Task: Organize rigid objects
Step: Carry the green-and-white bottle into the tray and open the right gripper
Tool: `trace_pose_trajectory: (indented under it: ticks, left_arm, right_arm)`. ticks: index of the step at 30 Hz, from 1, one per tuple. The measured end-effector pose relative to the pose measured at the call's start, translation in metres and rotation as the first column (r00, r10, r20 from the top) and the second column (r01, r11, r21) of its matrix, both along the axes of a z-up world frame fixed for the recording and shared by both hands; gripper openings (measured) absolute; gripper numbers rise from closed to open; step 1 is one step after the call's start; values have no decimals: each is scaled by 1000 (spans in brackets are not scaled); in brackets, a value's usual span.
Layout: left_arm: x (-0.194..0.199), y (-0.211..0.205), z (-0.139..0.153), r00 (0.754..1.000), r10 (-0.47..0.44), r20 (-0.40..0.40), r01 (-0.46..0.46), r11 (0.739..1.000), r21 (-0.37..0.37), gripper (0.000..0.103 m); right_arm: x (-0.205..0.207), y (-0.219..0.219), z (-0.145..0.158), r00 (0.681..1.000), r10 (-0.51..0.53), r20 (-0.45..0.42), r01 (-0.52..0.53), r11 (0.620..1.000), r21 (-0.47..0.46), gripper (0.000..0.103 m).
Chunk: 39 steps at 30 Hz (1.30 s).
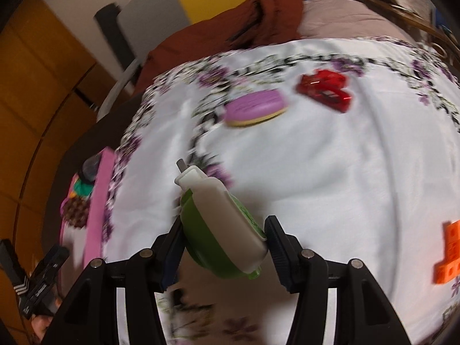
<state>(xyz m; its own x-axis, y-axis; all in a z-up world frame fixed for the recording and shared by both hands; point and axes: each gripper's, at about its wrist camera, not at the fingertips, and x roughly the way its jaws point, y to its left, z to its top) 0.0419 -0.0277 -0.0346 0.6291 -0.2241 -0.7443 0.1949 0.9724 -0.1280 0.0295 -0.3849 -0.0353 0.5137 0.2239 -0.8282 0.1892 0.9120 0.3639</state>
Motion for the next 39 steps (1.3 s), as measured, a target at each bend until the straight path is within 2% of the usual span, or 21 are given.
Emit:
trace_pose_trajectory:
  ticks: [10, 15, 21, 26, 39]
  left_arm:
    - [-11, 8, 7, 999, 15, 36, -15, 1000, 9, 100]
    - [-17, 17, 9, 999, 22, 50, -23, 1000, 13, 101]
    - [-19, 30, 9, 997, 57, 52, -59, 998, 26, 101]
    - [-22, 42, 12, 995, 84, 60, -85, 996, 11, 101]
    - [-20, 58, 6, 992, 123, 31, -122, 992, -24, 101]
  right_arm:
    - [21, 127, 27, 983, 181, 41, -183, 982, 49, 55]
    - [36, 173, 29, 975, 218, 40, -220, 974, 62, 55]
    - [54, 199, 21, 987, 164, -8, -163, 985, 63, 55]
    - [71, 209, 12, 996, 78, -43, -74, 994, 74, 55]
    - [85, 223, 0, 999, 0, -48, 2, 999, 42, 55]
